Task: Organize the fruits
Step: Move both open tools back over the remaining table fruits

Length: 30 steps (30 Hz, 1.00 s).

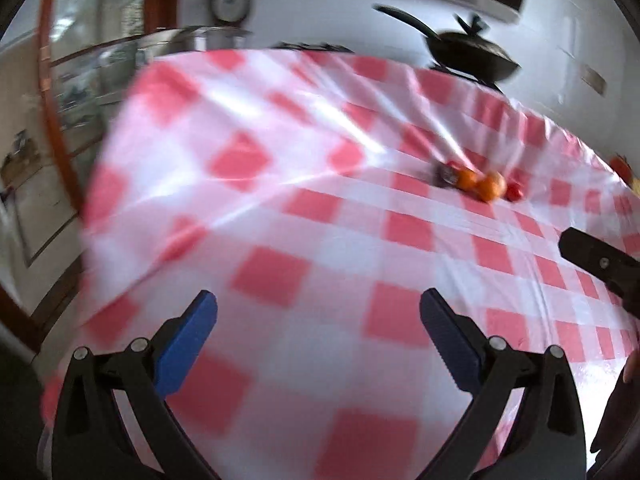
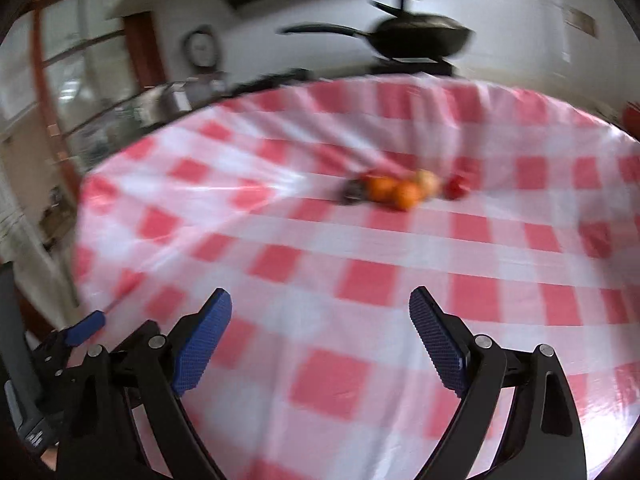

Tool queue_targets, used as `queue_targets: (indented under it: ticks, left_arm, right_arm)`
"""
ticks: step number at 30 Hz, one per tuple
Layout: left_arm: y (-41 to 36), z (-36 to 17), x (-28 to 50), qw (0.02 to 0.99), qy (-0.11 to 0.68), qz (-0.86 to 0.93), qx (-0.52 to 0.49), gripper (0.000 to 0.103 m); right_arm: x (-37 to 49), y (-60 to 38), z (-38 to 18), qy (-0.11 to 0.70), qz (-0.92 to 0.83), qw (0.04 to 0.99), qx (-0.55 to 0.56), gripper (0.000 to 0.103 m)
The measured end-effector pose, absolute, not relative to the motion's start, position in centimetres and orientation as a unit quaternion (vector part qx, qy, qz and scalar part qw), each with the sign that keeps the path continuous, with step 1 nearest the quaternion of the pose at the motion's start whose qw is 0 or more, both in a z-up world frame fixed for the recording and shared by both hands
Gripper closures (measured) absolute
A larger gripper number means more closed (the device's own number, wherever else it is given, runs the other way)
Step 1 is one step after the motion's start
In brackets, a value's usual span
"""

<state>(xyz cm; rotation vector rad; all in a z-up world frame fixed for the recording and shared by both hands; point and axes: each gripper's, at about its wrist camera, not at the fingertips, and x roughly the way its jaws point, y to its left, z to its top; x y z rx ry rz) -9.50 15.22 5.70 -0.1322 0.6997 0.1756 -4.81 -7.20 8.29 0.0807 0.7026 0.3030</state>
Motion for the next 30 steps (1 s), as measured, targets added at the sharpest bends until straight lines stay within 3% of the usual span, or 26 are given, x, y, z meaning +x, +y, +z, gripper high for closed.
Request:
queue_targets:
  ticks: [16,30]
  left_arm:
    - [8.5,3.2,3.4,0.923,0.372,-0.021,-0.095,0.002]
    - [9.8,2.5,4.3,0.909,0.381,-0.057,-0.159,0.002]
  right_arm:
    - [4.5,-17.3,2.9,0.398,0.011,0.914,0.084,0.015]
    - [11.3,-16.2,1.3,0.408,0.049,0.91,0.052,0.015]
